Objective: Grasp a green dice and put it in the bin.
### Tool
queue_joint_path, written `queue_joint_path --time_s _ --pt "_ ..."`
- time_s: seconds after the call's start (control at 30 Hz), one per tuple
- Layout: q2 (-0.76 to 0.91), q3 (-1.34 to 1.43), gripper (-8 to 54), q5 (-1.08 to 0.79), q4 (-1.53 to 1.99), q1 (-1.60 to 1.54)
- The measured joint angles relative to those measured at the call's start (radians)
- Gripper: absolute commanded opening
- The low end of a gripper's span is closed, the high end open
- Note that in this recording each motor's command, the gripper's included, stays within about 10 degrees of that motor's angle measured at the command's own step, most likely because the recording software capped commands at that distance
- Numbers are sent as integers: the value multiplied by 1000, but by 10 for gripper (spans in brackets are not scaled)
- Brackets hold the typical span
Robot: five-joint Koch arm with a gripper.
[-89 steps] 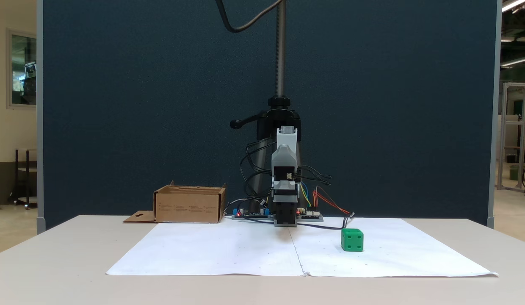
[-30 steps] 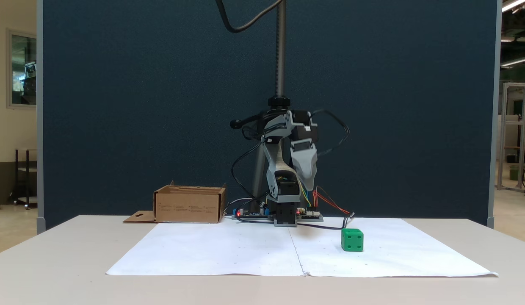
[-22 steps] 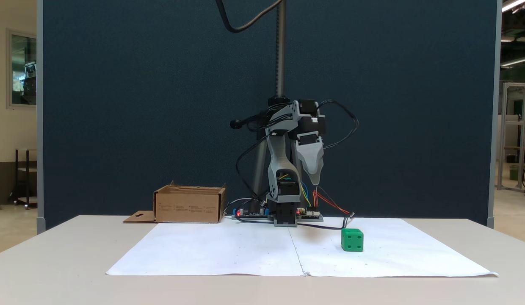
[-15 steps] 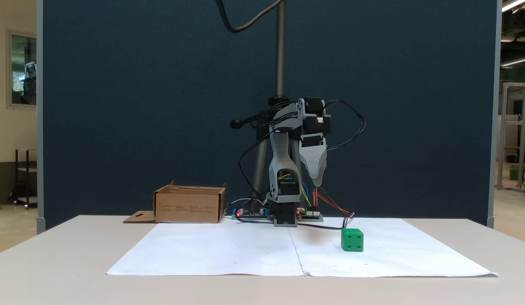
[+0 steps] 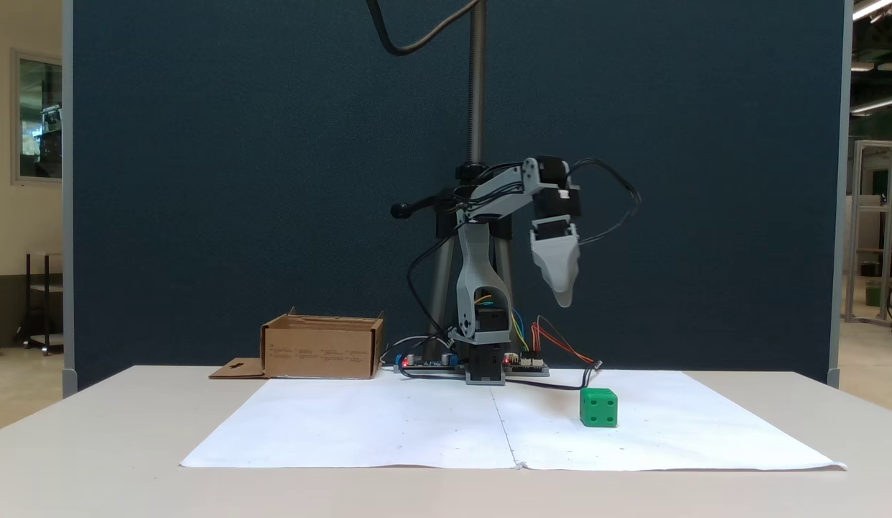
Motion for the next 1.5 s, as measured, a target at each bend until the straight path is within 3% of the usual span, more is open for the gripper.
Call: queue_joint_path --time_s 0.37,1.5 --pt "-202 2 436 21 -23 -89" --pt "-259 52 435 18 -143 -54"
